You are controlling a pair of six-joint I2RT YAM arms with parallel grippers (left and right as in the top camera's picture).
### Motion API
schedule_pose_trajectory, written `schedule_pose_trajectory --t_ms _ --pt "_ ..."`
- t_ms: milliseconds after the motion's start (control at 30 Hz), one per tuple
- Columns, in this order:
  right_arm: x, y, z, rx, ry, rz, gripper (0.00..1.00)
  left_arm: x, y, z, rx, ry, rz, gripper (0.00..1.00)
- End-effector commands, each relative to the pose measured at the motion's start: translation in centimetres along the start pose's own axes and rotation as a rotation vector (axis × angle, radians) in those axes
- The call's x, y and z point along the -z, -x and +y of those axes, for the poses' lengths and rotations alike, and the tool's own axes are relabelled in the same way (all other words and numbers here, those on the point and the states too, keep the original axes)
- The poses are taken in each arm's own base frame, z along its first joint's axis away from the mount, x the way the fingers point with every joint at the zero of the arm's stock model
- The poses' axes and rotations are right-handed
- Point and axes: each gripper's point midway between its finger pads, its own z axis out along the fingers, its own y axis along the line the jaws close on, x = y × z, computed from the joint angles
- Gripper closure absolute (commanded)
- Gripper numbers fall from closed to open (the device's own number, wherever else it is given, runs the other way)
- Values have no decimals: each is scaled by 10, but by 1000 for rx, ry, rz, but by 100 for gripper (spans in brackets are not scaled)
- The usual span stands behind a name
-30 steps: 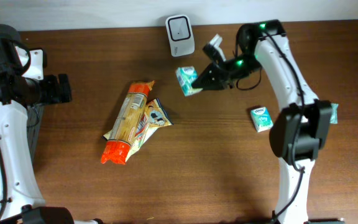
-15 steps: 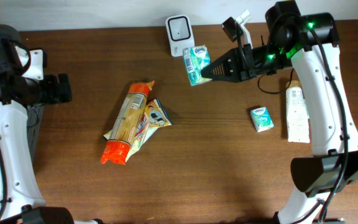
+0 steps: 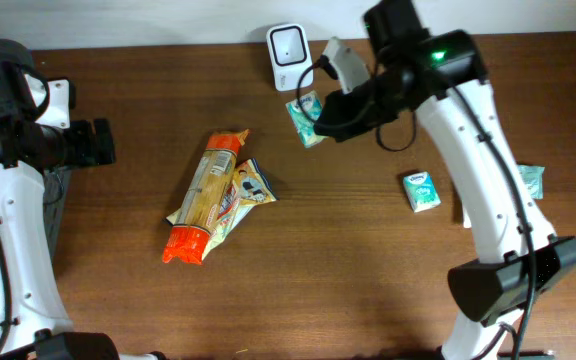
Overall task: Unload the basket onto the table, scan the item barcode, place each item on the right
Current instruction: 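Lift the tissue pack and bring it up to the scanner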
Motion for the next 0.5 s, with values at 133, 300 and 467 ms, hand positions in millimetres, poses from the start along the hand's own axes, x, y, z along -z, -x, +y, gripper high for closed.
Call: schedule_pose_trajectory --t_ms 133,300,467 --pt "39 84 -62 25 -589 -372 96 3 2 3 -8 5 -10 1" --pt "10 146 -89 163 -749 -506 96 3 2 3 -8 5 -10 1" --pt "-91 168 -123 420 -904 -393 96 3 2 3 -8 5 -10 1"
